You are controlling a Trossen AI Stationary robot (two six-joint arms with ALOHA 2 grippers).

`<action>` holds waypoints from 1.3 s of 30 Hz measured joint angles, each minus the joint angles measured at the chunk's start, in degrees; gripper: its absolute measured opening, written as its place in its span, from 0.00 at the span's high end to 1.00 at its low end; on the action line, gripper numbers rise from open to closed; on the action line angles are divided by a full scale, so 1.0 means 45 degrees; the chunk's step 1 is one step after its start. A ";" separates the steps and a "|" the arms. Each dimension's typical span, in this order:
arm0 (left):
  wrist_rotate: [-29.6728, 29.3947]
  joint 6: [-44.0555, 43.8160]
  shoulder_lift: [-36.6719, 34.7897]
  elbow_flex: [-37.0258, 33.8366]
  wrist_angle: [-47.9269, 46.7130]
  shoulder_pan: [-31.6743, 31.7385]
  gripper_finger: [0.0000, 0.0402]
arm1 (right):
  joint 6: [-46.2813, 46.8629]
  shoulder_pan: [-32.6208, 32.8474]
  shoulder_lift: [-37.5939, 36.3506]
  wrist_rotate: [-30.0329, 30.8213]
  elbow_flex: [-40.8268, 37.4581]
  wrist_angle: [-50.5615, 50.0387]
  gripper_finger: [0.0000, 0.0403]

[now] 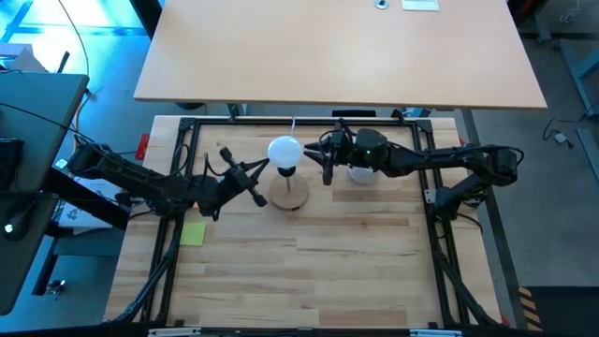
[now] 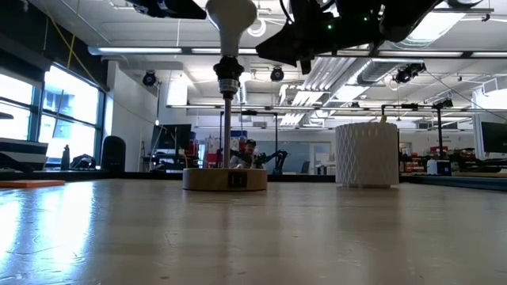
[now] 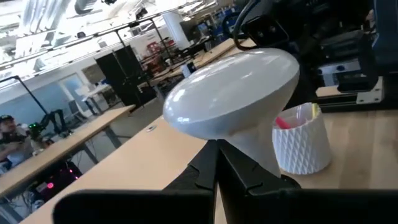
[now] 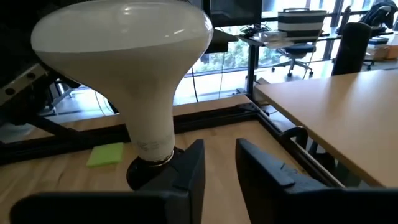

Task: Screw lightbulb
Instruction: Insert the light bulb into the brown lamp

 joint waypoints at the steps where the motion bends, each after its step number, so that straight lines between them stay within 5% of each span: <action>1: -0.0003 -0.0009 0.0000 0.0000 -0.0006 0.0000 1.00 | -0.0010 0.0000 0.0000 0.0000 0.0002 0.0000 0.77; 11: -0.2159 0.0967 -0.0226 0.0000 0.0268 -0.1259 1.00 | -0.0374 -0.0143 -0.0716 0.1376 0.0003 0.0228 0.76; 20: 0.0291 0.0330 -0.0423 0.0005 0.0694 -0.0860 1.00 | 0.0787 -0.0389 -0.0379 -0.1120 -0.0010 0.2932 0.98; 25: 0.1397 0.0209 -0.0418 0.0005 0.0686 -0.0046 1.00 | 0.1233 -0.0197 -0.0277 -0.1028 -0.0016 0.2397 0.97; 35: -0.0143 0.0775 -0.0481 0.0005 0.0264 0.0568 1.00 | 0.0534 0.0944 -0.0772 -0.2217 -0.0020 0.0864 1.00; 39: -0.0533 0.1218 -0.0858 0.0005 0.0331 -0.0042 1.00 | 0.0036 0.1168 -0.1525 -0.0260 -0.0015 0.0198 1.00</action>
